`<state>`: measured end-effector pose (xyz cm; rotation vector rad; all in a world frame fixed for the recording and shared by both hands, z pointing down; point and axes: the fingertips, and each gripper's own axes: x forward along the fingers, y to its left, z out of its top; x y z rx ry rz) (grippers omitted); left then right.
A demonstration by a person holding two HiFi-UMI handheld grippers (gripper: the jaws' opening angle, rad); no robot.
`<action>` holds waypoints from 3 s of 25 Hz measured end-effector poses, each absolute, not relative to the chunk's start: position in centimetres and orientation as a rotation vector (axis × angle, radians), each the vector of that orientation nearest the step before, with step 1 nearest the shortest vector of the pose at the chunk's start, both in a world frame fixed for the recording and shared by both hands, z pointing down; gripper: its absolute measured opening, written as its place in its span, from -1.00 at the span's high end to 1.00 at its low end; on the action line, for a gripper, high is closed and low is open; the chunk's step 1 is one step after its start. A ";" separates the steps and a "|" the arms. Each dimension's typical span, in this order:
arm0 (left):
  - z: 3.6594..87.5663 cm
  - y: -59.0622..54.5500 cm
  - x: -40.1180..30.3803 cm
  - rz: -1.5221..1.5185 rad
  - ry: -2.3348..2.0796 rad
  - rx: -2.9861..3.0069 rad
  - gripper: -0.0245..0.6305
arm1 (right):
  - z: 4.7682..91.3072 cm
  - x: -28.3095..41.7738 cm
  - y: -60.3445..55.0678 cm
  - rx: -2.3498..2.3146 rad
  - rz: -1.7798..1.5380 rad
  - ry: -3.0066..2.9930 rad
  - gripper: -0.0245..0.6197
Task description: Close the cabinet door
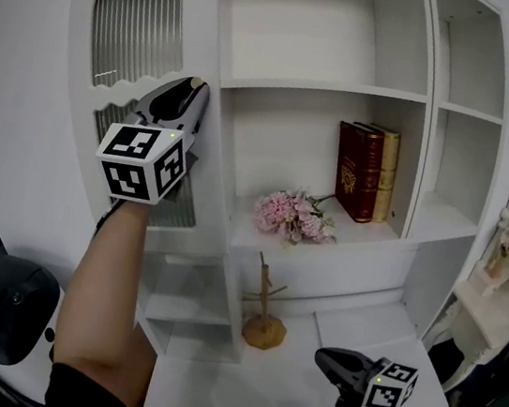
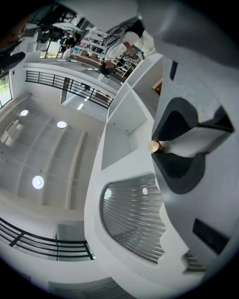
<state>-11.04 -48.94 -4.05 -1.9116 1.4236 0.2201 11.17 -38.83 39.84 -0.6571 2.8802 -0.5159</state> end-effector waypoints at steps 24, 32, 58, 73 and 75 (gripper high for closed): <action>-1.7 -47.0 -11.6 0.325 1.495 -2.033 0.56 | 41.5 14.7 -37.9 -0.670 -0.542 2.927 0.90; 5.0 -41.5 -11.6 0.363 1.361 -2.203 0.48 | 40.7 13.0 -35.9 -0.696 -0.549 2.906 0.90; 36.3 -18.0 -7.8 0.166 0.964 -3.096 0.66 | 40.1 -1.9 -20.8 -0.557 -0.491 2.986 0.90; 40.1 -15.0 -7.8 0.167 0.985 -3.173 0.91 | 41.5 -4.0 -17.3 -0.557 -0.488 2.995 0.90; 40.1 -15.1 -8.1 0.162 0.991 -3.171 0.91 | 41.5 -4.2 -17.5 -0.557 -0.491 3.000 0.90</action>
